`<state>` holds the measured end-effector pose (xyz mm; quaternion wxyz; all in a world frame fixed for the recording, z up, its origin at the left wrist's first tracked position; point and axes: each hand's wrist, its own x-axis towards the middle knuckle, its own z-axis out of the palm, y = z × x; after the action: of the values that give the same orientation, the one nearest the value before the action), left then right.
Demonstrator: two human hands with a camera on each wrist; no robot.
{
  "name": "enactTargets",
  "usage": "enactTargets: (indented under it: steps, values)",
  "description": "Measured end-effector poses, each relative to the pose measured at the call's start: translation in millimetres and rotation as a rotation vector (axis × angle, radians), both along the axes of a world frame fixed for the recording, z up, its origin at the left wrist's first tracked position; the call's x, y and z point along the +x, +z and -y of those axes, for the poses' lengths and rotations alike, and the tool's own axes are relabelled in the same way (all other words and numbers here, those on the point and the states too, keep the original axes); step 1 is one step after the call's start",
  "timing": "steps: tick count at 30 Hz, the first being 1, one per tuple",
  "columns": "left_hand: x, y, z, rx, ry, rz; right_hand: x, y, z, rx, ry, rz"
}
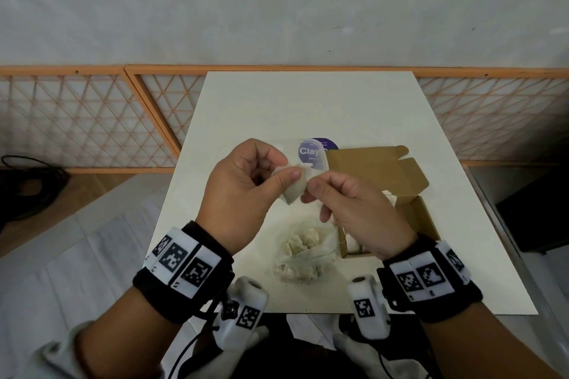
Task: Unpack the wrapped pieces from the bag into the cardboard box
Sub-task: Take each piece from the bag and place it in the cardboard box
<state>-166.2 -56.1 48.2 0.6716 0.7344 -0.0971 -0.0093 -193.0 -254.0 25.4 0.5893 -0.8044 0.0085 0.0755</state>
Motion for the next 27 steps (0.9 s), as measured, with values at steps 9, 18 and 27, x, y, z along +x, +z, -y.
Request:
enactTargets:
  steps: [9, 18, 27]
  values:
    - [-5.1, -9.3, -10.9, 0.054, 0.0, -0.051, 26.2, -91.6, 1.0, -0.914, 0.368, -0.235]
    - [-10.4, -13.9, -16.0, 0.075, -0.005, -0.056, 29.9, -98.0, -3.2, -0.755, 0.341, -0.28]
    - [-11.6, -18.6, -28.0, 0.204, -0.049, -0.081, 25.2, -8.3, 19.6, -0.507, 0.195, -0.061]
